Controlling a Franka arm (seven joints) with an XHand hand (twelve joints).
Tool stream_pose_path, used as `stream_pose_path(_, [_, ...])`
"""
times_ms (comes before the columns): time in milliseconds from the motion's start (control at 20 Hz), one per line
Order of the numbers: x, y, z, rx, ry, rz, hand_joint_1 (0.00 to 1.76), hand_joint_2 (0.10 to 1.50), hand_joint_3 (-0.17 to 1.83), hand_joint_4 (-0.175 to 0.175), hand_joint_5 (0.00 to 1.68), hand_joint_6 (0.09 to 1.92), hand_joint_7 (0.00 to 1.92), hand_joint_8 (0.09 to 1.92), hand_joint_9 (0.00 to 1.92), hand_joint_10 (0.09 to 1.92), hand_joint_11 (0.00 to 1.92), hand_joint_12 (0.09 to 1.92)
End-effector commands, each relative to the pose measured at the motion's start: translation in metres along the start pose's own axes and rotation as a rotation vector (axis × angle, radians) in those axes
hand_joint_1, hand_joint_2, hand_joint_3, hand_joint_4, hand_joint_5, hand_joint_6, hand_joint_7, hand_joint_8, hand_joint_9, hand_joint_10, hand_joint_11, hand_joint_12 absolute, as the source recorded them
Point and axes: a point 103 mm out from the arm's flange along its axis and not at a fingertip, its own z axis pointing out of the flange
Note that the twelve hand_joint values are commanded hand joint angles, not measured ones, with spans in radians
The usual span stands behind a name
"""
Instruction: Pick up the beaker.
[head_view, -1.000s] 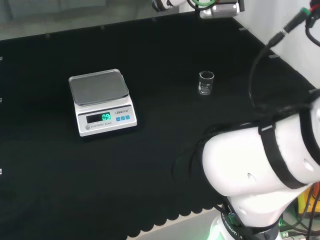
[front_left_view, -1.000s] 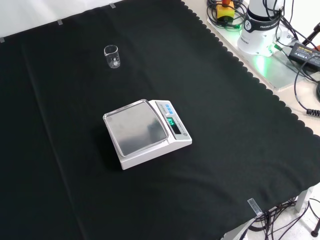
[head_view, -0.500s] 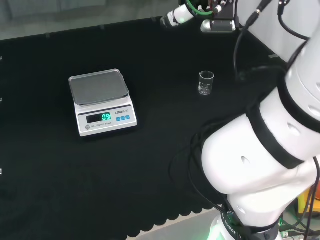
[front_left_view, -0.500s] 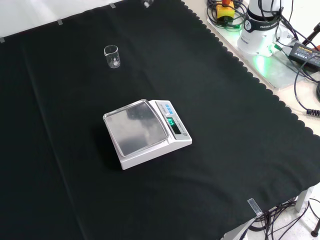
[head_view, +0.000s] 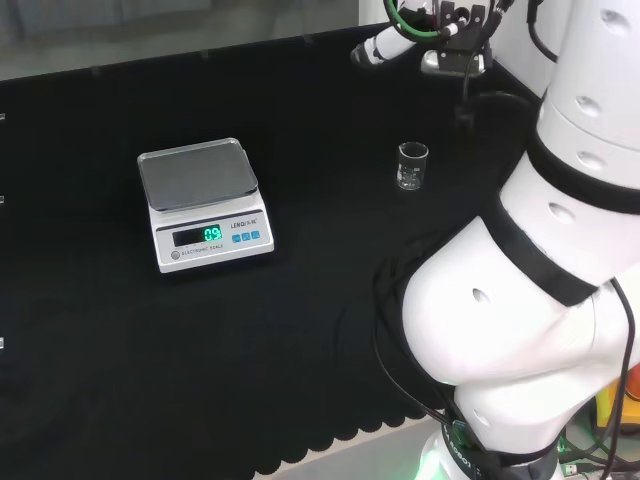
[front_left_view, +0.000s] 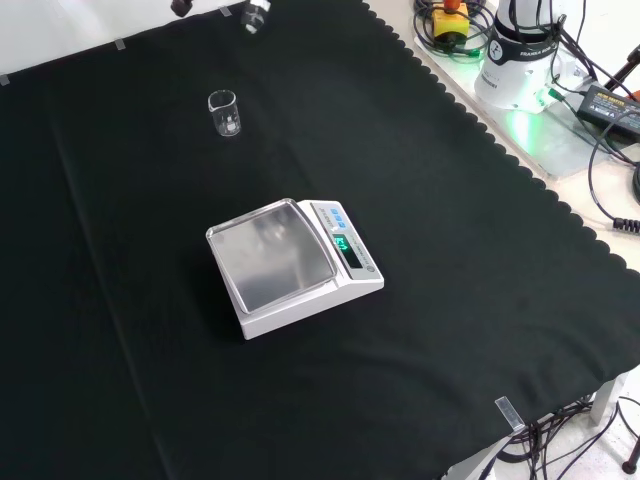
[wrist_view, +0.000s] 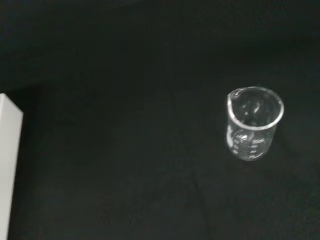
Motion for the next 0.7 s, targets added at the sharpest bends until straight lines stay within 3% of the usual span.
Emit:
stream_pose_path(50, [-0.072, 0.080, 0.043, 0.083, 0.047, 0.075, 0.43, 0.76, 0.04, -0.048, 0.34, 0.09, 0.05, 0.76, 0.00, 0.77, 0.01, 1.59])
stream_pose_path(350, [-0.095, 0.114, 0.072, 0.152, 0.083, 0.095, 0.43, 0.76, 0.04, -0.049, 0.34, 0.09, 0.05, 0.76, 0.00, 0.77, 0.01, 1.59])
stream_pose_path(700, [-0.106, 0.137, 0.096, 0.217, 0.105, 0.096, 0.44, 0.76, 0.04, -0.050, 0.34, 0.09, 0.04, 0.76, 0.00, 0.77, 0.00, 1.59])
